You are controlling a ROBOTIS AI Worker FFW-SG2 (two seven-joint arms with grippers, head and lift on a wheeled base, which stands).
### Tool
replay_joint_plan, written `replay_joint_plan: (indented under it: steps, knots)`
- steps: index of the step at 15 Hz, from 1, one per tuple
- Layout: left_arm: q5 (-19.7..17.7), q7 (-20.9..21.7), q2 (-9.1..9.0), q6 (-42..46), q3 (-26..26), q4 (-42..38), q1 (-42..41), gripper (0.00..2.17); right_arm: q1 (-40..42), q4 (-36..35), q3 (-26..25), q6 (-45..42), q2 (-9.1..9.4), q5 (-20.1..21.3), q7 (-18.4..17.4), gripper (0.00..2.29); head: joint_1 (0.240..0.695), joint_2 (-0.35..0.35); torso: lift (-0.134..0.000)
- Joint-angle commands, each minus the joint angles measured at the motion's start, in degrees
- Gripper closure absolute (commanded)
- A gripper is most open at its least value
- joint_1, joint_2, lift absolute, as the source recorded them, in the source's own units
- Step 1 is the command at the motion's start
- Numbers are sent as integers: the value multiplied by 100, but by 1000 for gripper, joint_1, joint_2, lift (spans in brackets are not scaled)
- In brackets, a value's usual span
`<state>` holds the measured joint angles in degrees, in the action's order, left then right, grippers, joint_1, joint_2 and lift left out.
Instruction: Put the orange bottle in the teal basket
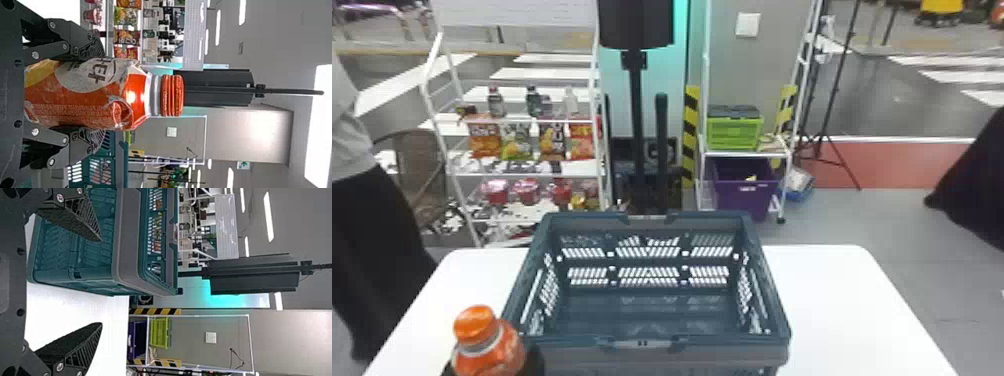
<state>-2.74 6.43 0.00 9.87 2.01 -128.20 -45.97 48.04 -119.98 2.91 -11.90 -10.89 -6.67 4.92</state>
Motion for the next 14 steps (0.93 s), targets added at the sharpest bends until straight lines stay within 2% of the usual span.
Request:
replay_joint_plan:
  steps: [1, 3, 5, 6, 7, 9, 12, 14]
  knots:
    - [54, -1, -15, -843, 10, -266, 352, 674, -31, 62, -10, 26, 25, -1, 0, 130, 499, 0, 0]
    - [89, 7, -15, -1493, -7, -451, 694, 674, -49, 106, -19, 26, 52, -1, 0, 130, 499, 0, 0]
    - [116, 7, 105, -2179, -7, -600, 1125, 637, -75, 133, -19, 61, 87, 8, 0, 130, 499, 0, 0]
    - [124, 25, 105, -2425, -16, -609, 1301, 620, -84, 150, -19, 61, 96, 8, 0, 130, 499, 0, 0]
    - [142, 166, 149, -2741, -25, -600, 1565, 620, -93, 159, -19, 79, 104, 17, -9, 130, 499, 0, 0]
    - [142, 315, 387, -3533, -60, -469, 2109, 620, -102, 168, -19, 132, 139, 43, -17, 130, 499, 0, 0]
    - [116, 544, 896, -4464, -174, 41, 2971, 620, -146, 229, -19, 220, 201, 122, -61, 130, 499, 0, 0]
    - [116, 807, 1160, -4868, -341, 454, 3560, 620, -181, 282, -19, 290, 236, 158, -79, 130, 499, 0, 0]
